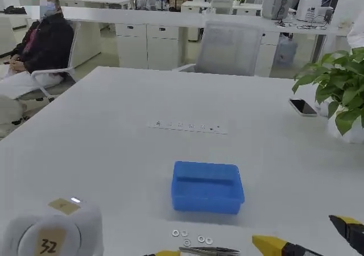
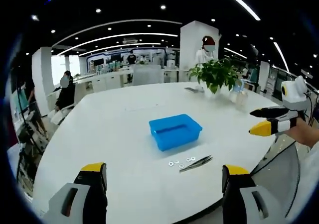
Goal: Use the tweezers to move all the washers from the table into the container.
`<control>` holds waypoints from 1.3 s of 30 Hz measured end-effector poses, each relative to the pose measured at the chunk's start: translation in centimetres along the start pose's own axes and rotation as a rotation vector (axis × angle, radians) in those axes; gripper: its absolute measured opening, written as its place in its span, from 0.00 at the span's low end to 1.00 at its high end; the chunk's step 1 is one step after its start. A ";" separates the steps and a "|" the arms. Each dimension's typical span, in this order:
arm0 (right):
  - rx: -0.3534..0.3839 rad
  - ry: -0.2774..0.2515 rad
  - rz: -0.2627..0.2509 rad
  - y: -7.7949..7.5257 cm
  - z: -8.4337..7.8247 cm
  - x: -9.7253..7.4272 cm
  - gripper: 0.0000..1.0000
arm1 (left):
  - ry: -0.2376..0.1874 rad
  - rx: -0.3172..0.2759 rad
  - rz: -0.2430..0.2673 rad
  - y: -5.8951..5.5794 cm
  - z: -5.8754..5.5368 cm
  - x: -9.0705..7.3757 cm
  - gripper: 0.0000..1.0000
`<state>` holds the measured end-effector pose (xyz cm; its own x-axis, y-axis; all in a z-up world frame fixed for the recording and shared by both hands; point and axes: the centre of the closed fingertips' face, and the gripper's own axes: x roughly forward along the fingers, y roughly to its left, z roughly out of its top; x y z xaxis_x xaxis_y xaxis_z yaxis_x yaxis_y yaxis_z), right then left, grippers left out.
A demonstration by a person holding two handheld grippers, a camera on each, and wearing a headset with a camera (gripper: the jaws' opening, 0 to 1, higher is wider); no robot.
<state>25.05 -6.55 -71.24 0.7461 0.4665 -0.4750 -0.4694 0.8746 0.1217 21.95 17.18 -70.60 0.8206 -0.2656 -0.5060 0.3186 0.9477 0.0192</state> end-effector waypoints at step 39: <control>-0.019 0.012 0.005 0.5 -0.4 0.0 0.93 | 0.032 0.029 -0.038 -0.9 -0.8 0.1 0.99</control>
<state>24.66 -6.17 -71.49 0.7378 0.4693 -0.4852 -0.4822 0.8694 0.1078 21.35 16.43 -71.35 0.7924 -0.2950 -0.5339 0.3632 0.9314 0.0245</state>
